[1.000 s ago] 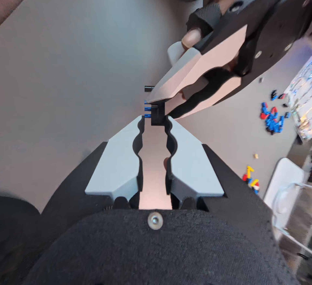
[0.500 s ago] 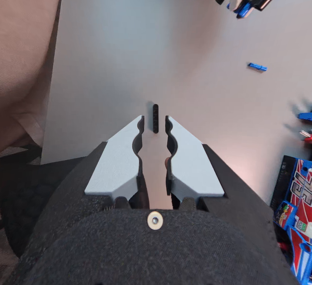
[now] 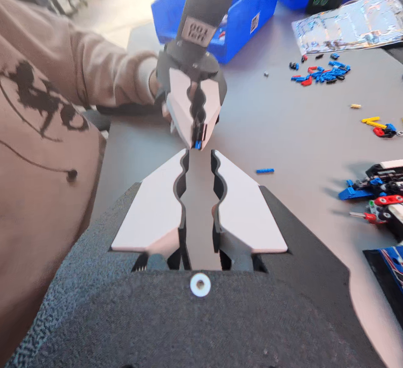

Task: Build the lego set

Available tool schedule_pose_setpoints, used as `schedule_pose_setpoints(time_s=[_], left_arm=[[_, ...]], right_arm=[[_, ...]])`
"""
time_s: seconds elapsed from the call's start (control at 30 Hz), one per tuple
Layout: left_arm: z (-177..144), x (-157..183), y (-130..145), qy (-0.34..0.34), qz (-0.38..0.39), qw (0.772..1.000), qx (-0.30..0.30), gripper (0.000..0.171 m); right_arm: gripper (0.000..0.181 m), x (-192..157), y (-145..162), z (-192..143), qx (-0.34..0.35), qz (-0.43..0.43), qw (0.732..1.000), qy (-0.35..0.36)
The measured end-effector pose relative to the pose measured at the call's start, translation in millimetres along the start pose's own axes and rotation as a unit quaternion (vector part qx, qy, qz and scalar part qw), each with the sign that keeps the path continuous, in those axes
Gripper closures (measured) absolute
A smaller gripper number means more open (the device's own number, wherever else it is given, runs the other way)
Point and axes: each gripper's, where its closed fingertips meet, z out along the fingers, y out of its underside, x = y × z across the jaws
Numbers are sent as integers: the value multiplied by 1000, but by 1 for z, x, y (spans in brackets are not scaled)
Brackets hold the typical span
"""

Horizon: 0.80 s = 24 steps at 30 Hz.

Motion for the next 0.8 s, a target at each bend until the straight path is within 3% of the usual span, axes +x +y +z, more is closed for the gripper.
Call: schedule_pose_setpoints(time_s=[0.17, 0.33, 0.53, 0.67, 0.8], left_arm=[[3, 6, 5, -6, 43, 999, -17, 167], [5, 8, 15, -12, 69, 996, -63, 160], [7, 12, 19, -11, 80, 994, -77, 166], [6, 10, 22, -19, 83, 993, -84, 166], [2, 10, 6, -19, 76, 996, -42, 166]], right_arm=[[176, -9, -10, 17, 19, 23, 999, -44], [176, -15, 5, 10, -132, 9, 987, -90], [176, -19, 7, 11, -252, -10, 962, -107], [176, -21, 8, 18, -261, -11, 959, -110], [177, -18, -7, 19, -200, 13, 974, -102]])
